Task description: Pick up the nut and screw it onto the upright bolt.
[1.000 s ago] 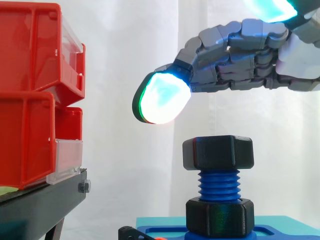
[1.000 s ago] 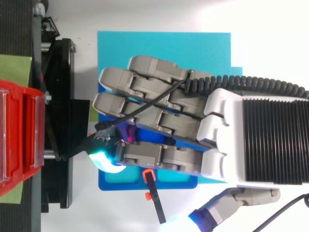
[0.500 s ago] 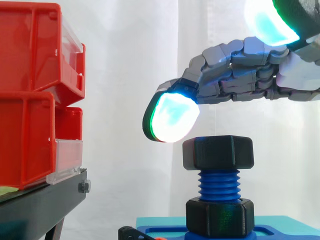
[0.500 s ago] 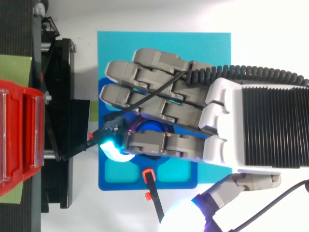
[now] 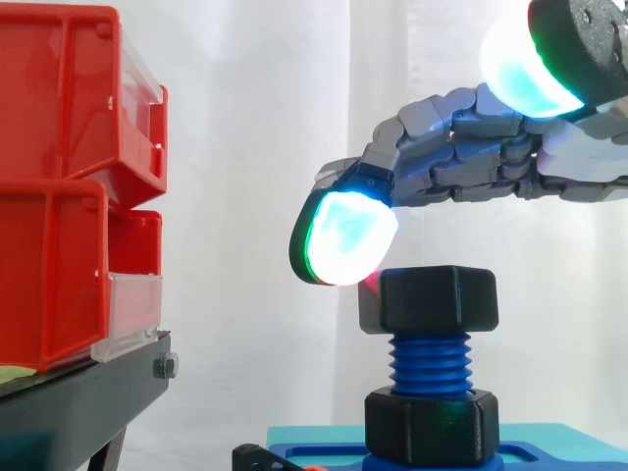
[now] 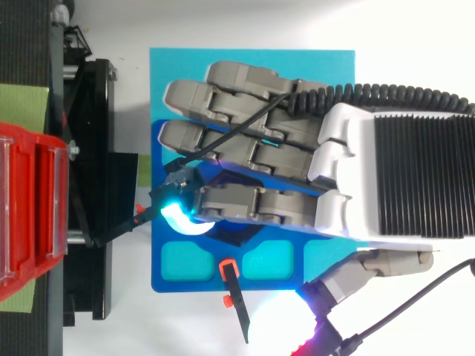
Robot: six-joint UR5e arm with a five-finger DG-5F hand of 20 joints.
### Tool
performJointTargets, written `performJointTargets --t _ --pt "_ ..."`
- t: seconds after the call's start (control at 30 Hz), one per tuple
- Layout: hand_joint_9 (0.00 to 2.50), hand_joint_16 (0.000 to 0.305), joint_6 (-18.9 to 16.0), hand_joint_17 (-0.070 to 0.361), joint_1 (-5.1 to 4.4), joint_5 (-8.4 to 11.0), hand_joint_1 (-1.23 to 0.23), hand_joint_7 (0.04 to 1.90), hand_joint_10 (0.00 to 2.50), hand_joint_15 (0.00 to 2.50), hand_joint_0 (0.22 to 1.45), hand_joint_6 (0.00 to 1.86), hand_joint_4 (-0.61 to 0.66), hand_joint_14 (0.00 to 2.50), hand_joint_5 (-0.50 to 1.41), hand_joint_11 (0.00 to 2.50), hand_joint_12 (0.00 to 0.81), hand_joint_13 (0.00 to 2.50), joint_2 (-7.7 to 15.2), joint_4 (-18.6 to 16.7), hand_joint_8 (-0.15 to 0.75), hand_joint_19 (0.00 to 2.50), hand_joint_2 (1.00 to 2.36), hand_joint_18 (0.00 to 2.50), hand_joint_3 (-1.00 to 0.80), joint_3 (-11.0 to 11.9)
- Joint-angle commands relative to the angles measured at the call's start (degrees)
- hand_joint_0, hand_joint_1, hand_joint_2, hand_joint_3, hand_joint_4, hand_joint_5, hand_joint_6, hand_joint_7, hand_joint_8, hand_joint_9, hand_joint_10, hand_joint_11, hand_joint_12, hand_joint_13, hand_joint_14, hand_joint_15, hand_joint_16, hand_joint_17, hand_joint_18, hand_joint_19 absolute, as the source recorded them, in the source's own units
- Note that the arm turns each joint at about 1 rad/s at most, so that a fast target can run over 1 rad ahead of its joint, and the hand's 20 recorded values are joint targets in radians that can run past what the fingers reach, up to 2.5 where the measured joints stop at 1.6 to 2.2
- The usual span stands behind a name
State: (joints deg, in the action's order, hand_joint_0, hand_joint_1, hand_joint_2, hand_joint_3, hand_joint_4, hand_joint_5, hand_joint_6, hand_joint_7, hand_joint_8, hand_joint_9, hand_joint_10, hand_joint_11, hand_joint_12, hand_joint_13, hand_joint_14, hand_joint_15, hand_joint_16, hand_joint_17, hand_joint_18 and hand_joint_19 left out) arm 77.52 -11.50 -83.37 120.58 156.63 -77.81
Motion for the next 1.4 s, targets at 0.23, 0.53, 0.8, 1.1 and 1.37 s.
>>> performJointTargets --t 0.23,0.53,0.8,1.1,1.37 --pt "0.28 0.032 0.17 0.071 1.3 -1.79 -0.08 0.85 0.0 0.0 0.48 0.5 0.24 0.0 -0.18 0.0 0.278 0.1 0.0 0.08 0.276 0.0 1.0 0.0 -0.5 0.03" --pt "0.3 0.031 0.44 0.069 2.36 -2.85 -0.09 0.87 0.0 0.0 0.48 0.5 0.25 0.0 -0.17 0.0 0.273 0.12 0.0 0.08 0.284 0.0 1.0 0.0 -0.5 0.03" --pt "0.31 0.03 0.88 0.067 3.24 -3.99 -0.07 0.88 0.0 0.0 0.49 0.5 0.25 0.0 -0.17 0.0 0.267 0.13 0.0 0.08 0.284 0.0 1.0 0.0 -0.5 0.03" --pt "0.36 0.028 0.88 0.063 4.03 -4.87 -0.06 0.92 0.0 0.0 0.49 0.5 0.27 0.0 -0.16 0.0 0.258 0.15 0.0 0.08 0.287 0.0 1.0 0.0 -0.5 0.03" --pt "0.54 0.023 0.88 0.051 4.55 -5.4 -0.09 1.06 0.0 0.0 0.5 0.5 0.34 0.0 -0.1 0.0 0.223 0.28 0.0 0.08 0.301 0.0 1.0 0.01 -0.5 0.03"
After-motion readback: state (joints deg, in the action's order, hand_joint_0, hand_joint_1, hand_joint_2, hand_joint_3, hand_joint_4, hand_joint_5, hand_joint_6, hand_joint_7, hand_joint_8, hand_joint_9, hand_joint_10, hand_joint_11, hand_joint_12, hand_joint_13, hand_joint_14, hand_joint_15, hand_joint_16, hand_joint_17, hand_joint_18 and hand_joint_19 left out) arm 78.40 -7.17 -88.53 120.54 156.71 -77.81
